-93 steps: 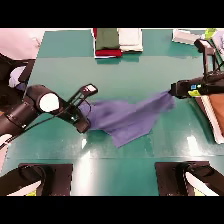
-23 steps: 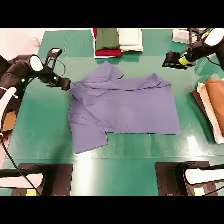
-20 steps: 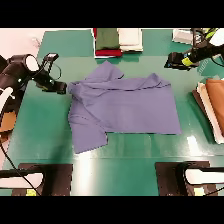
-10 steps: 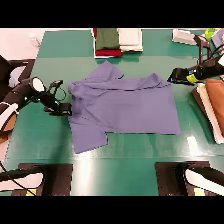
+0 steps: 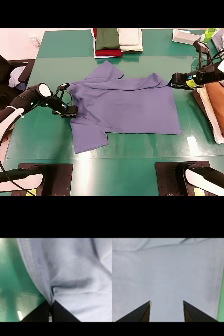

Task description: Fold the shirts.

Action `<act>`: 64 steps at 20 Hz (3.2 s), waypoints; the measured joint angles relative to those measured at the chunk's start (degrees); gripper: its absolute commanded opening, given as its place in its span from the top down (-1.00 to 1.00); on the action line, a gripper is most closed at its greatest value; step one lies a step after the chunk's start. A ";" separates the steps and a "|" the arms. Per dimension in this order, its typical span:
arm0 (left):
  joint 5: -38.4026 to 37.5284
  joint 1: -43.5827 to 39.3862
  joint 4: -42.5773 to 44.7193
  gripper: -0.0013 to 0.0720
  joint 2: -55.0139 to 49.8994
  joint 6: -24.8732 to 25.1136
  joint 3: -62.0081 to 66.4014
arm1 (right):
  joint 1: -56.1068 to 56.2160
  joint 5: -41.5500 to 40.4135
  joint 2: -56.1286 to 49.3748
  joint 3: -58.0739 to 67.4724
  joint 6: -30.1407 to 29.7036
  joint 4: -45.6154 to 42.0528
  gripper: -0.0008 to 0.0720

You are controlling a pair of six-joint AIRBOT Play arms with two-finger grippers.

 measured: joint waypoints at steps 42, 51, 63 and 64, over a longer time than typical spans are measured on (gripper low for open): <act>3.69 -0.63 8.52 0.89 40.00 -0.07 52.48 | -4.66 -0.31 20.41 37.83 -2.97 -4.09 0.93; -9.99 -0.70 17.55 0.89 29.05 -3.13 58.27 | -4.66 9.79 12.33 44.37 -3.23 -12.96 0.93; -6.19 -0.66 19.15 0.89 -7.91 -3.45 36.39 | -4.66 5.86 -16.33 19.91 -5.31 -13.31 0.93; -4.28 -0.66 19.19 0.89 -9.40 -3.39 35.93 | -4.68 5.57 -18.56 20.50 -5.42 -12.94 0.93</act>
